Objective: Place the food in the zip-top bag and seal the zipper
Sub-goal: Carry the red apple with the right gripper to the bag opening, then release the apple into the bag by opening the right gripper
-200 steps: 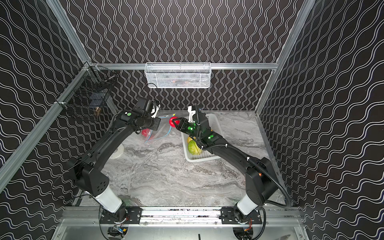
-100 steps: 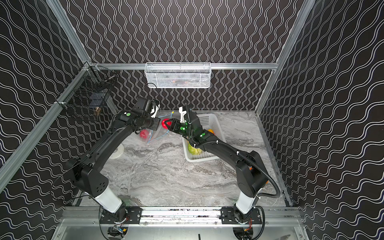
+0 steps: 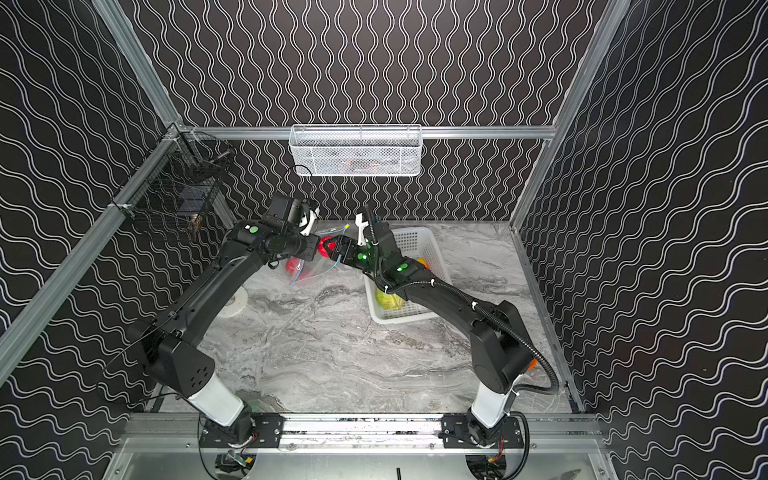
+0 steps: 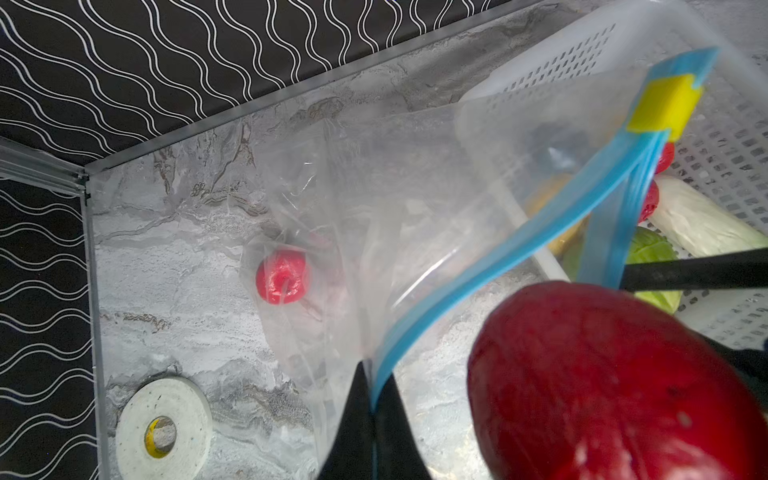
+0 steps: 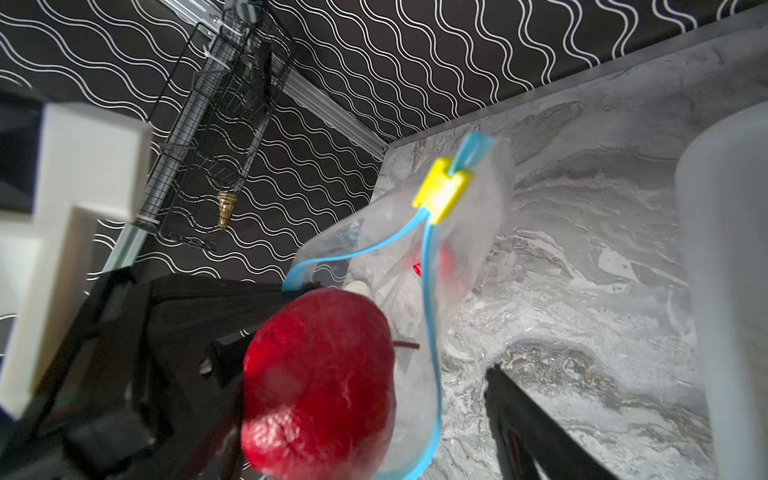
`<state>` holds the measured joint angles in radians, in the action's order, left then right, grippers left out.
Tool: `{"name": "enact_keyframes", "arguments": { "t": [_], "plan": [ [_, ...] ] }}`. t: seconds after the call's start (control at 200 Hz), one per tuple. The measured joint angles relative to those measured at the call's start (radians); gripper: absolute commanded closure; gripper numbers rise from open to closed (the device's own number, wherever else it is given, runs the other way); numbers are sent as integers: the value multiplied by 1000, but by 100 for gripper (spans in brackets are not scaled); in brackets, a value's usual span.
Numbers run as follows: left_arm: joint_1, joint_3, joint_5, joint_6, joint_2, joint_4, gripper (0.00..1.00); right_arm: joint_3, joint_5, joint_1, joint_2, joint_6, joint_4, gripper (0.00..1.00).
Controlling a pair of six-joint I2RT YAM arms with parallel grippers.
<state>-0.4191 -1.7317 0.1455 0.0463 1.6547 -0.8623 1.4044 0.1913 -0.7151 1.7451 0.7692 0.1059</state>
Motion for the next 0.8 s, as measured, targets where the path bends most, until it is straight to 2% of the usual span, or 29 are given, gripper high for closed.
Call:
{"name": "enact_keyframes", "arguments": {
  "t": [0.305,0.801],
  "plan": [
    [0,-22,-21,3,0,-10,100,-16,10,-1,17,-6,0,2],
    [0,-29,-37,3,0,-16,100,19,105,-1,122,-50,95,2]
  ]
}}
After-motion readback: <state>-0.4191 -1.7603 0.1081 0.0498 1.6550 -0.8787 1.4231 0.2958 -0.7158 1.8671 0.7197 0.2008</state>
